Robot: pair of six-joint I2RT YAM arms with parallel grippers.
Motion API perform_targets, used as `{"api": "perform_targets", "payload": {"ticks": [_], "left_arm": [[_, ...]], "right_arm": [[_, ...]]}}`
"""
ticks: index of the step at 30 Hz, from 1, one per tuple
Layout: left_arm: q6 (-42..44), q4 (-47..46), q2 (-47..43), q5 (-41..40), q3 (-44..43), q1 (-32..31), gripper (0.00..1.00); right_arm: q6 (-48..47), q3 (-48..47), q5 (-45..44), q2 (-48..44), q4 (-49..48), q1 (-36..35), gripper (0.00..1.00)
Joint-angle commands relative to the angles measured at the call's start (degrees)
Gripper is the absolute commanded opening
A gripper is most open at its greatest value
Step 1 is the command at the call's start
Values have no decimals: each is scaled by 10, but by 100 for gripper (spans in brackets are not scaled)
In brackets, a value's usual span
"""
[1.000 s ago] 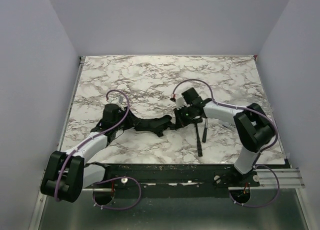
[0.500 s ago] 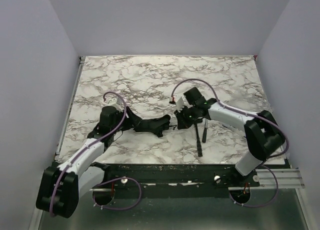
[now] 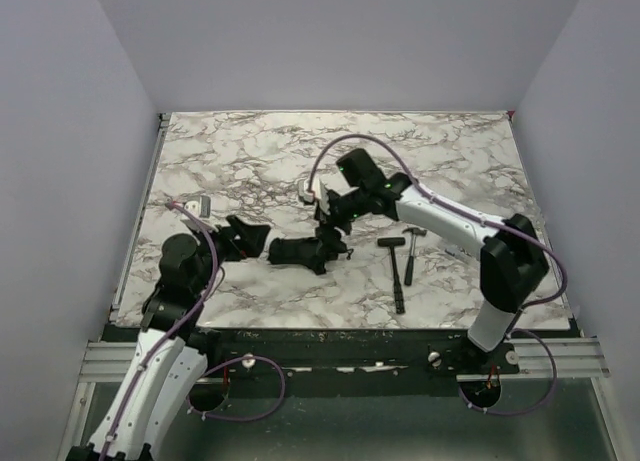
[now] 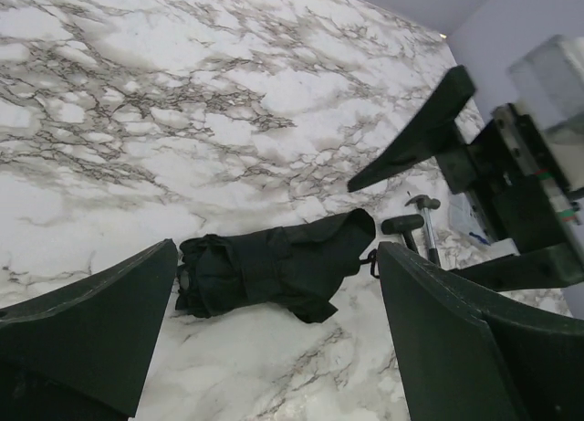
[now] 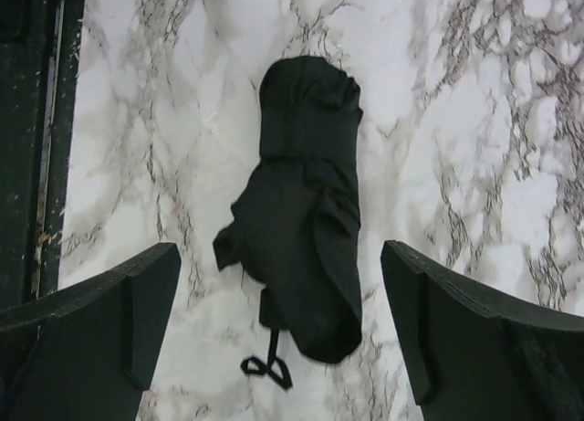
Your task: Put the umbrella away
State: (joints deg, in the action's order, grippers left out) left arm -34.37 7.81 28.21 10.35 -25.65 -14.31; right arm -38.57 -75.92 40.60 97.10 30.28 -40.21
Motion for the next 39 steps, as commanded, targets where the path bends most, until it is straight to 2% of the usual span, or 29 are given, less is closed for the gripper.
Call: {"api": "perform_targets", "payload": {"ticks": [1, 7, 13, 16, 17, 21, 24, 27, 32, 34, 37, 39], "left_arm": [[51, 130, -59, 5, -50, 5, 94], [172, 182, -127, -34, -82, 5, 97], [184, 182, -155, -47, -82, 6, 98], [185, 186, -166, -59, -83, 6, 98], [185, 186, -173, -59, -82, 7, 98], [184, 186, -191, -67, -80, 7, 98], [183, 187, -194, -64, -79, 7, 98], [182, 186, -194, -57, -78, 6, 98], [181, 183, -192, -51, -78, 7, 98], [180, 183, -190, -51, -77, 7, 98], [179, 183, -186, -49, -77, 7, 98], [178, 182, -184, -47, -77, 7, 98]], "right_arm": [[59, -64, -87, 76, -25, -68, 99], [111, -69, -194, 140, -70, -110, 97], [133, -77, -259, 188, -85, -118, 89], [136, -71, -267, 201, -86, -117, 76], [143, -67, -270, 201, -87, -118, 64], [168, -55, -287, 195, -97, -115, 37], [214, -71, -265, 188, -101, -84, 24], [300, -109, -193, 191, -103, -21, 19], [512, -127, -166, 201, -149, 74, 20], [588, -108, -155, 204, -178, 103, 25], [694, -76, -74, 216, -238, 155, 34], [730, -61, -33, 223, -272, 176, 39]]}}
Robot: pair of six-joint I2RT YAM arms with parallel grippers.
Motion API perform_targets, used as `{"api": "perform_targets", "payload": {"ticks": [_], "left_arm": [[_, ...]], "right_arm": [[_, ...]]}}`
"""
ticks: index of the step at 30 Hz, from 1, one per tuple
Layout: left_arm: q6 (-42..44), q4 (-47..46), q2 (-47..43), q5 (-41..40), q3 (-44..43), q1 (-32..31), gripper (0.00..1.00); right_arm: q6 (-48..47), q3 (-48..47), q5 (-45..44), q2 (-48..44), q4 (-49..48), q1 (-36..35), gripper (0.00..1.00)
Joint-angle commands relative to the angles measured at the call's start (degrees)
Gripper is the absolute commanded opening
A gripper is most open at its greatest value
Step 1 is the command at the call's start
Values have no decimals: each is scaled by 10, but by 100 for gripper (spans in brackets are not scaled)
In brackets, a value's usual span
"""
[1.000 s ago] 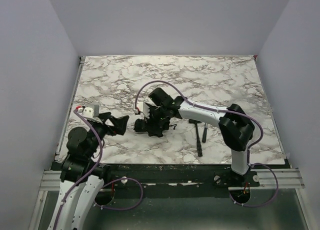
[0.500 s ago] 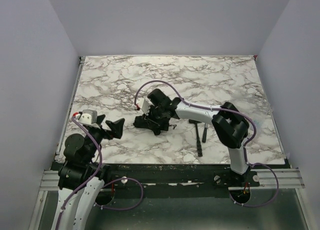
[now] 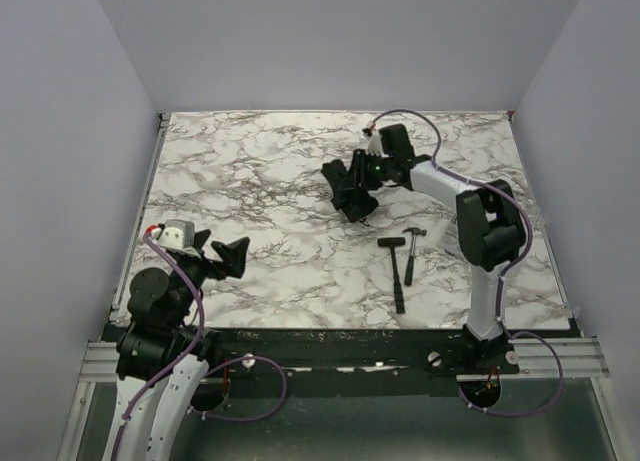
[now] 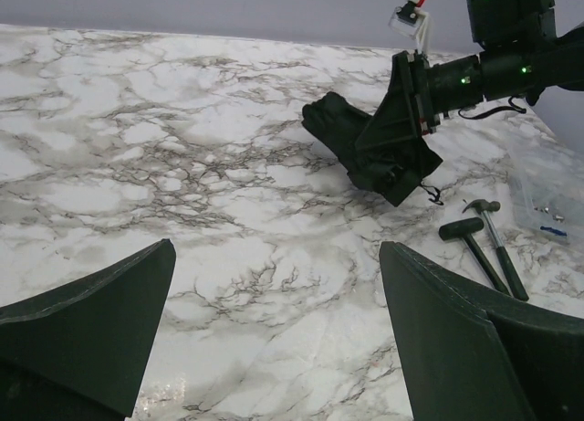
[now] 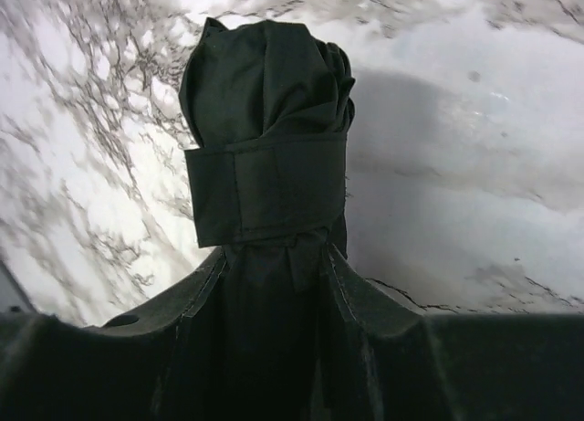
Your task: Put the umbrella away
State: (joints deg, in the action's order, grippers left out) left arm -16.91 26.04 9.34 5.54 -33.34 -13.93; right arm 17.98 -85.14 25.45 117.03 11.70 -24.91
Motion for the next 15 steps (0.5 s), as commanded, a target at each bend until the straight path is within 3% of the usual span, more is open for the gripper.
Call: {"api": "perform_targets", "payload": {"ticks": [1, 5, 9, 15], "left_arm": [[4, -1, 6, 2, 1, 3, 98], [3, -3, 8, 6, 2, 3, 98], [1, -4, 7, 11, 4, 3, 98], [-6, -14, 5, 31, 7, 3, 98]], "right_arm": [[176, 32, 129, 25, -91, 30, 41], [198, 45, 145, 21, -111, 39, 54], [167, 57, 89, 0, -84, 46, 76], [65, 83, 33, -86, -54, 73, 82]]}}
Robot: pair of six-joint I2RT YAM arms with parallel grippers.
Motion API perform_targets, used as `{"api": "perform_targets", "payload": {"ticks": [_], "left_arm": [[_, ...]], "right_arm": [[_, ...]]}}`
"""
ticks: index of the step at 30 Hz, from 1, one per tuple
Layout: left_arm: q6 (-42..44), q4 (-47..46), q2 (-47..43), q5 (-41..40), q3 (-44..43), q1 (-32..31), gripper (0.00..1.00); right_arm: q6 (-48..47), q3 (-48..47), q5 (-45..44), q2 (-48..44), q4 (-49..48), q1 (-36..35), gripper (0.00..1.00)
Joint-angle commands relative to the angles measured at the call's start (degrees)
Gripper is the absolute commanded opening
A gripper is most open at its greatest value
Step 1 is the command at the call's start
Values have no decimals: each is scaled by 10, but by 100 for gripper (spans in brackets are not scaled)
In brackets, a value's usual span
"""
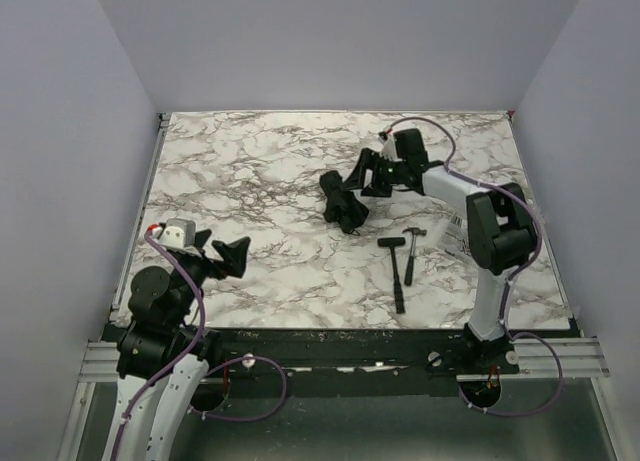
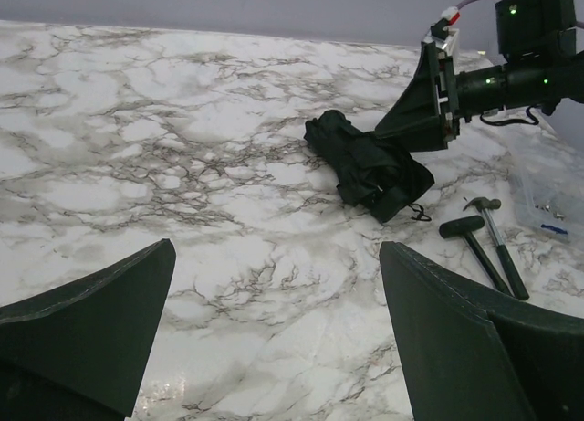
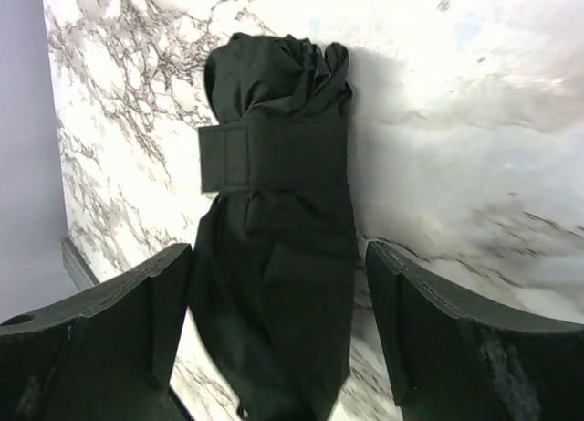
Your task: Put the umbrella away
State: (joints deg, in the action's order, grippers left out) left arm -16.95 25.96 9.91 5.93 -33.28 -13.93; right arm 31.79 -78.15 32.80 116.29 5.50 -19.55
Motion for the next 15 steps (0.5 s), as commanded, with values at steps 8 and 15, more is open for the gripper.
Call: {"api": "perform_targets", "payload": {"ticks": [8, 15], "left_arm": [[-67, -59, 66, 148, 11, 10, 99], [-292, -253, 187, 396, 14, 166, 99]], "right_arm": [[-350, 70, 0, -282, 122, 25, 100], [-330, 175, -29, -515, 113, 100, 100]]}}
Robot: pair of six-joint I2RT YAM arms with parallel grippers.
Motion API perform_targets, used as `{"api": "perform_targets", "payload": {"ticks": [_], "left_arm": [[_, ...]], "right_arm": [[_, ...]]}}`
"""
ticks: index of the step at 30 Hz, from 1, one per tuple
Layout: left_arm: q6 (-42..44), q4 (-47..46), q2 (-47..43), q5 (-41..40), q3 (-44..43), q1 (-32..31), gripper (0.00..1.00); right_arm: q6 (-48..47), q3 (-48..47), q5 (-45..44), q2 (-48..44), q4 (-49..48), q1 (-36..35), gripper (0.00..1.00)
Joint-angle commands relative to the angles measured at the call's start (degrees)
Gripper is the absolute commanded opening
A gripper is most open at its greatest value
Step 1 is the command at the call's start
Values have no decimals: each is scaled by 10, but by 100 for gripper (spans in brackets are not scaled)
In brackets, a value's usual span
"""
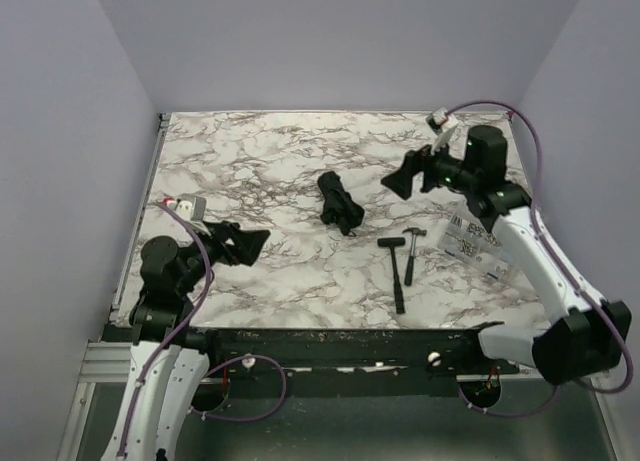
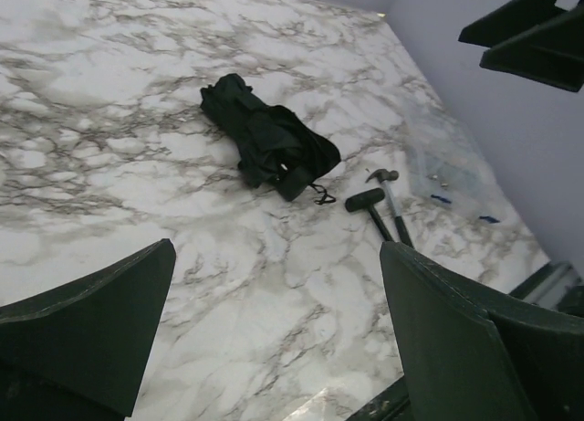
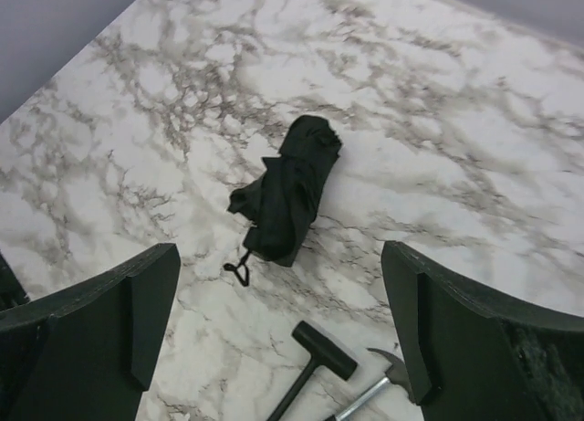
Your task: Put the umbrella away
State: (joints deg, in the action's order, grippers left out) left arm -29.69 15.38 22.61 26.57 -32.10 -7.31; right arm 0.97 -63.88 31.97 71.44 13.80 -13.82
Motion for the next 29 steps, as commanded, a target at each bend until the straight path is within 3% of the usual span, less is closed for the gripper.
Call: {"api": "perform_targets", "payload": {"ticks": [1, 4, 8, 11, 20, 29], "left_arm": [[-190, -171, 78, 211, -4, 125, 99], [-147, -118, 98, 226, -54, 148, 99], [-30, 19, 70, 171, -127, 149, 99], [13, 70, 50, 139, -156, 144, 99], [19, 66, 21, 136, -137, 143, 99], [36, 80, 5, 122, -133, 131, 99]], "right_arm": [[-16, 37, -23, -85, 34, 55, 100], [10, 52, -72, -155, 37, 67, 100], [11, 56, -109, -209, 56, 84, 100], [29, 52, -144, -230, 75, 90, 100], [86, 61, -213, -276, 89, 123, 100], [89, 60, -178, -273, 90, 148, 100]]}}
